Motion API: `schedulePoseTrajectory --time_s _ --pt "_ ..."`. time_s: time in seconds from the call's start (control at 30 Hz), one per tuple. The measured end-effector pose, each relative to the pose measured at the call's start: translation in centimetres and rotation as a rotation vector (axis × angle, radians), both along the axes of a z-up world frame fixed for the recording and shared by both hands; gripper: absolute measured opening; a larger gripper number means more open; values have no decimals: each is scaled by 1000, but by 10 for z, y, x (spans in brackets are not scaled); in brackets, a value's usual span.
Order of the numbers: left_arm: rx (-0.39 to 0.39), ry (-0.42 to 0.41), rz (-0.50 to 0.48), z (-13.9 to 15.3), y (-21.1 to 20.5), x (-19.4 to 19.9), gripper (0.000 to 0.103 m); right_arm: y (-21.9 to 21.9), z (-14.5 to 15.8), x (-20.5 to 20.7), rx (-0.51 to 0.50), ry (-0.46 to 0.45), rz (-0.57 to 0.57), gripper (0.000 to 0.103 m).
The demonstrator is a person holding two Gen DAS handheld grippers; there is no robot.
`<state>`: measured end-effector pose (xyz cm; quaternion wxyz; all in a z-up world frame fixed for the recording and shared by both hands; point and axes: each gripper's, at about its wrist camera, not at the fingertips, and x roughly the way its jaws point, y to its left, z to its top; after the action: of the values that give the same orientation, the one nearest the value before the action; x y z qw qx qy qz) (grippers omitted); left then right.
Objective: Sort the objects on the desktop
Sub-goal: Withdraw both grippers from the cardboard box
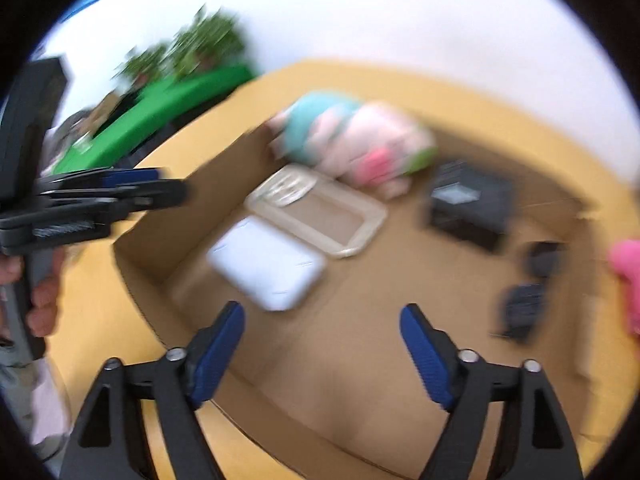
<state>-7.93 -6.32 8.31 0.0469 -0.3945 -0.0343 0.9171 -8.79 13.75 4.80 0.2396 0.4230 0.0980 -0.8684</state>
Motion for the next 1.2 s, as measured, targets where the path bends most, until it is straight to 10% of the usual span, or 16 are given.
schedulePoseTrajectory --time_s 0.1,0.43,1.2 --pt "-46 143 48 13 8 27 96 37 11 24 37 150 -177 82" --pt "-169 350 48 -48 61 68 101 80 -19 84 -127 431 -412 85" --pt "-139 335 47 -83 72 61 103 70 -58 78 -107 416 -446 103"
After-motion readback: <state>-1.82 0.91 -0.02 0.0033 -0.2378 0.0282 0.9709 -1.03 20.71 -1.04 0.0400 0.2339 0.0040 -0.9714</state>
